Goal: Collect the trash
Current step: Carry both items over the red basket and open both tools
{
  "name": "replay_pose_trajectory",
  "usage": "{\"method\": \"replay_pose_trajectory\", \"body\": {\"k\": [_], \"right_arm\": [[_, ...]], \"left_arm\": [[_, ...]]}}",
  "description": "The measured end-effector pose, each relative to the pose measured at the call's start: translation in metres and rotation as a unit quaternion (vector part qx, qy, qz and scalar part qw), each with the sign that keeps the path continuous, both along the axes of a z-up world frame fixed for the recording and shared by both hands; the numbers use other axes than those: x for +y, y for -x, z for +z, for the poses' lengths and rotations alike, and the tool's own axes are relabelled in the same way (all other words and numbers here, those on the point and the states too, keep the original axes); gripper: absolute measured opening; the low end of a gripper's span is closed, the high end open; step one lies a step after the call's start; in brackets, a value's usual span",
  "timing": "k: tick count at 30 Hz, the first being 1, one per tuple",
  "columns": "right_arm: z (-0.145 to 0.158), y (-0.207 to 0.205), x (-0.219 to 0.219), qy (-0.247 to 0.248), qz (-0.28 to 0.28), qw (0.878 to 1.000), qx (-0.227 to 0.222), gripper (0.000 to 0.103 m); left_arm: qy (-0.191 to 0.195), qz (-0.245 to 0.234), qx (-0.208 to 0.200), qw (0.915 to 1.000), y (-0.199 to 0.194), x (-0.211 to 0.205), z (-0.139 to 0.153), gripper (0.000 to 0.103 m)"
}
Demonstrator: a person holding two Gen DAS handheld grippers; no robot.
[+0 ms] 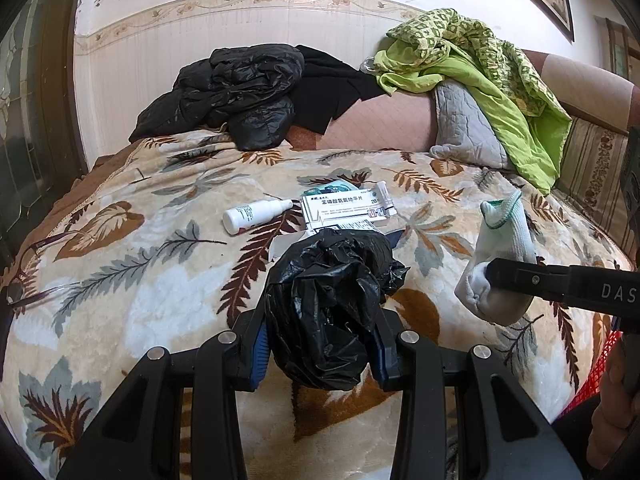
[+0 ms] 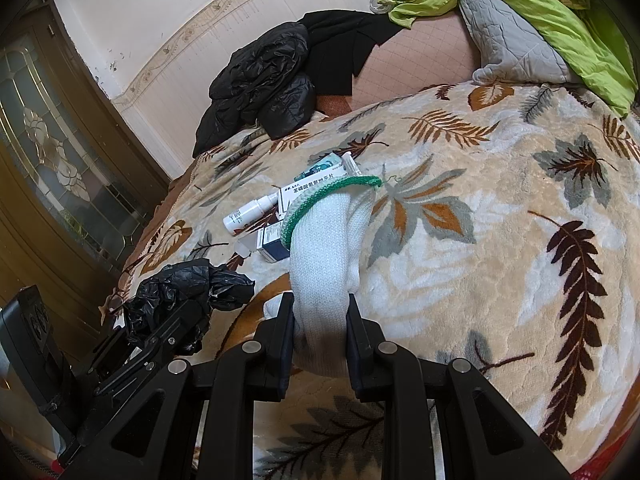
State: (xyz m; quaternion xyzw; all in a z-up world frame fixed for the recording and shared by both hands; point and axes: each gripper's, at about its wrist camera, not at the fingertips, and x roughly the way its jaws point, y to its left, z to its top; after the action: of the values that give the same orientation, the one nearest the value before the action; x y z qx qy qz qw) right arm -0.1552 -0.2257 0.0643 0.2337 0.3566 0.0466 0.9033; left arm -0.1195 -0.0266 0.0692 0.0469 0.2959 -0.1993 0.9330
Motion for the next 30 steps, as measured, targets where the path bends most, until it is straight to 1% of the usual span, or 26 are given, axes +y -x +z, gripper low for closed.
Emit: {"method": "replay_pose_trajectory", "body": {"k": [6, 10, 14, 18, 21, 23, 25, 28, 30], "right_arm": [[0.003, 0.003, 0.001, -0.005, -0.003, 1.0, -0.003, 0.024], [0.01, 0.019, -0.01, -0.01, -0.017, 1.0, -0.017, 0.024], [0.016, 0.055, -0.038, -0.048, -0.04, 0.998, -0.02, 0.024], [0.024, 0.1, -0.071, -0.042, -0.074, 0.996, -0.019, 0.024], [0.028, 0.144, -0.103, -0.039, -0.115, 0.993, -0.015, 0.024], [0.03, 0.174, -0.124, -0.038, -0.147, 0.988, -0.015, 0.024], [0.032, 0.21, -0.149, -0.03, -0.19, 0.981, -0.015, 0.024], [0.035, 0.248, -0.177, -0.027, -0.236, 0.971, -0.014, 0.024], [0.035, 0.275, -0.196, -0.031, -0.266, 0.963, -0.014, 0.024]], "left_arm": [[0.005, -0.008, 0.003, 1.0, 0.003, -0.005, 0.002, 0.038], [0.017, -0.027, 0.004, 0.9995, 0.006, -0.013, 0.007, 0.038], [0.02, -0.055, 0.003, 0.9983, 0.017, -0.029, 0.012, 0.038], [0.023, -0.101, -0.001, 0.9946, 0.037, -0.053, 0.022, 0.038], [0.023, -0.149, -0.004, 0.9886, 0.058, -0.081, 0.032, 0.038], [0.029, -0.179, 0.003, 0.9834, 0.071, -0.1, 0.037, 0.038], [0.036, -0.219, 0.018, 0.9748, 0.086, -0.125, 0.042, 0.038], [0.04, -0.27, 0.032, 0.9614, 0.11, -0.159, 0.047, 0.038], [0.042, -0.308, 0.048, 0.9494, 0.128, -0.187, 0.049, 0.038]]}}
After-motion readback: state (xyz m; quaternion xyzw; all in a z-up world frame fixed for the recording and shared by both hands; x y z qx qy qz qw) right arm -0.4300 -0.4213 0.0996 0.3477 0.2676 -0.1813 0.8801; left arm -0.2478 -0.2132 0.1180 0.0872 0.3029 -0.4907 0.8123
